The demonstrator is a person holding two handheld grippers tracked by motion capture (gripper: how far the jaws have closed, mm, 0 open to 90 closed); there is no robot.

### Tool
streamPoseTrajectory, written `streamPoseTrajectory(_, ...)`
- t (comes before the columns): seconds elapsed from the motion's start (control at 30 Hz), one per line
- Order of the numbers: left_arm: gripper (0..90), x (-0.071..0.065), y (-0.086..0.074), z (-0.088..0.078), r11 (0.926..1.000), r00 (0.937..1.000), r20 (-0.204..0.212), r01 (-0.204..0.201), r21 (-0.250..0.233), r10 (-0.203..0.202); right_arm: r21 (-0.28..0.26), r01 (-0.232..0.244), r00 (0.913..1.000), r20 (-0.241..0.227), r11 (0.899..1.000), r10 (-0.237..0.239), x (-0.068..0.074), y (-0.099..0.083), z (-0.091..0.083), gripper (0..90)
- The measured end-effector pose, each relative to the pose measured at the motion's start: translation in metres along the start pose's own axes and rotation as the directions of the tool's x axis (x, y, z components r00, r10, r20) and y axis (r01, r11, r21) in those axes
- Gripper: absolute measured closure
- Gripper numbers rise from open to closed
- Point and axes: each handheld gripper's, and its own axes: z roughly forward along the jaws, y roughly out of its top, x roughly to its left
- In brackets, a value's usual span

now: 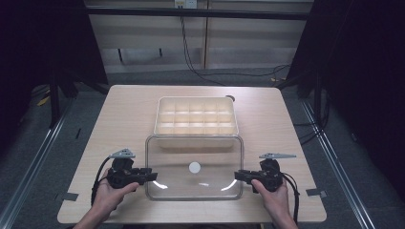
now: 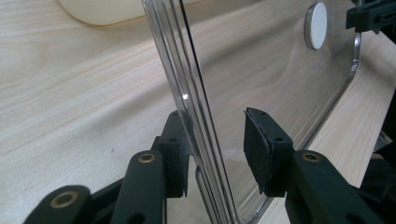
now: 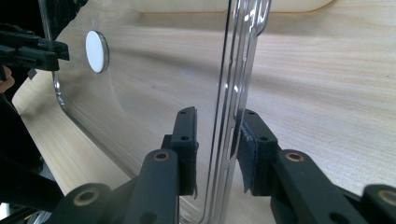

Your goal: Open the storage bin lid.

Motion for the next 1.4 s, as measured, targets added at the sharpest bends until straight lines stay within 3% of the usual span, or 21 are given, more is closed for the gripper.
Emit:
streamPoseTrajectory(0.37, 57.5, 0.009, -0.004, 0.008, 0.9991, 0.9997, -0.023, 0.009, 0.041, -0.008, 0.060, 0.011, 0.9986, 0.051, 0.998, -0.014, -0.002, -0.003, 0.013, 62.3)
streamPoseTrajectory(0.77, 57.3, 0.011, -0.006, 0.009, 0.9986, 0.9999, -0.014, 0.011, 0.052, -0.010, 0.074, 0.011, 0.9979, 0.062, 0.997, -0.016, -0.002, -0.004, 0.015, 60.7)
streamPoseTrajectory(1.4, 55.3, 0.016, -0.009, 0.016, 0.9952, 0.9992, -0.032, 0.027, 0.094, -0.024, 0.120, 0.032, 0.9906, 0.128, 0.992, -0.047, 0.001, -0.005, 0.023, 54.4)
